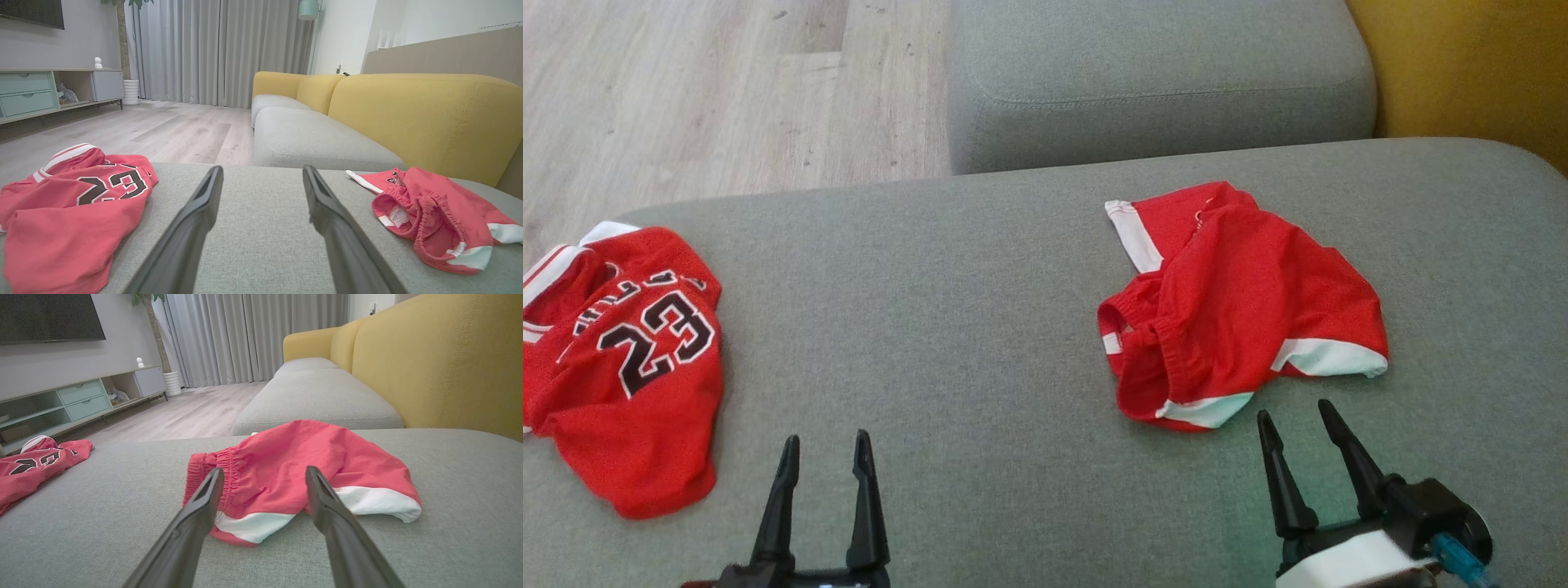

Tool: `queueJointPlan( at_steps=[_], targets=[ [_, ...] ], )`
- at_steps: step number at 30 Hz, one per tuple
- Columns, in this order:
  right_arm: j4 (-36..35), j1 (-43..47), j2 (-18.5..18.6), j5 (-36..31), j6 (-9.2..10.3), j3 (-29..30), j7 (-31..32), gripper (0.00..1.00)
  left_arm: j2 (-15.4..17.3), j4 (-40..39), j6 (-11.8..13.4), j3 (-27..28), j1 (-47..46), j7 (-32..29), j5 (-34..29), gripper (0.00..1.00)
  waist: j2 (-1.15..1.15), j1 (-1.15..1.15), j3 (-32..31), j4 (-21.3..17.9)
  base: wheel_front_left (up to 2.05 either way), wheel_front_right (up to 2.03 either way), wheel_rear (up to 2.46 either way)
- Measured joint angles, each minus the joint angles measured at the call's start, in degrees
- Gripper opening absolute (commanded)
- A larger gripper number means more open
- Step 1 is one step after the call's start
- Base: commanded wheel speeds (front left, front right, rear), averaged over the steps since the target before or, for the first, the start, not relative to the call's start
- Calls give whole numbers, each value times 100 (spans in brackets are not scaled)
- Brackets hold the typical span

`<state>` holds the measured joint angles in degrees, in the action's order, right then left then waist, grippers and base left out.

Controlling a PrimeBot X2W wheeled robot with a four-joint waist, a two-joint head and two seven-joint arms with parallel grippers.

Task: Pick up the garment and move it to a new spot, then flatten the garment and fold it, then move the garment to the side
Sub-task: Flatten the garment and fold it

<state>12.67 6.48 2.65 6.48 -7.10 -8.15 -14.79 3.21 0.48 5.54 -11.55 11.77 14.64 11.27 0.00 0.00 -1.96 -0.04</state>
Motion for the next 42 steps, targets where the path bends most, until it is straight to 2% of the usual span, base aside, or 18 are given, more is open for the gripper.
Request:
queueJointPlan(
  at_steps=[11,20,23,28,34,42],
  targets=[
    [3,1,0,-1,0,-42,0,100,0,82,-9,-52,8,0,-24,100,0,0,14,-15,0,0,0],
    [5,-2,0,-11,0,-102,0,100,0,268,-447,-383,-25,0,-180,100,0,0,95,-188,0,0,0],
    [5,-7,1,-10,0,-102,0,100,2,553,-692,-756,-269,0,-436,100,0,0,179,-332,0,0,0],
    [4,-81,2,-10,0,-194,0,100,0,1215,-911,-1344,-862,-1,-556,100,0,0,351,-558,0,0,0],
    [0,-467,1,-4,0,-269,0,100,-3,2190,-1069,-1917,-1887,-1,-828,100,0,2,665,-912,0,0,0],
    [-8,-600,2,36,0,-349,1,100,-12,3193,-1180,-2312,-2663,-1,-725,100,0,1,984,-1414,0,0,0]
  ],
)
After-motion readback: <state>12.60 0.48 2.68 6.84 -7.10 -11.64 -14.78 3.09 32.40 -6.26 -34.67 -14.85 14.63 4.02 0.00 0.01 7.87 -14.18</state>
